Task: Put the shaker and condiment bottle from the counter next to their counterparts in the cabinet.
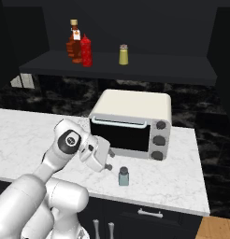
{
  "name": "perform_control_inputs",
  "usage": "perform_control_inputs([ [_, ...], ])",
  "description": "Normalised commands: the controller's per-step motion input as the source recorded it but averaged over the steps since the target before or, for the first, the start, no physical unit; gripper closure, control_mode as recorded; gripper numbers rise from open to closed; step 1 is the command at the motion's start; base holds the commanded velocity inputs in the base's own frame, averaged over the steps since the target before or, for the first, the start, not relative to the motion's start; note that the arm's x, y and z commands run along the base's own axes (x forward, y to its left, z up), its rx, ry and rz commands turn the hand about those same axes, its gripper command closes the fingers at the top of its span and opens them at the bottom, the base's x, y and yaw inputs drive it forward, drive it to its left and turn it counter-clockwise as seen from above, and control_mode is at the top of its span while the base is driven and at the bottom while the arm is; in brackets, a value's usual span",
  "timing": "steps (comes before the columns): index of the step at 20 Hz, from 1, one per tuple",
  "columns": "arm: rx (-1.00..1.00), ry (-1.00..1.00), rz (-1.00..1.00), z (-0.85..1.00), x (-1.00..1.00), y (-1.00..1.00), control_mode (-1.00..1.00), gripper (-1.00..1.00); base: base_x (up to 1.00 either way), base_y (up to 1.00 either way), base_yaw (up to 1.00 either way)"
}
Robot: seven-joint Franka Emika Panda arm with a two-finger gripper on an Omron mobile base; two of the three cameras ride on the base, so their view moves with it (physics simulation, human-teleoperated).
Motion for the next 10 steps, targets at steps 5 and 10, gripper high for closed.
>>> perform_control_inputs([
  [5,0.00,-0.02,0.06,-0.56,0.01,-0.01,-1.00,-1.00,0.00,0.00,0.00],
  [10,-0.03,-0.01,0.05,-0.97,0.00,-0.12,-1.00,-1.00,0.00,0.00,0.00],
])
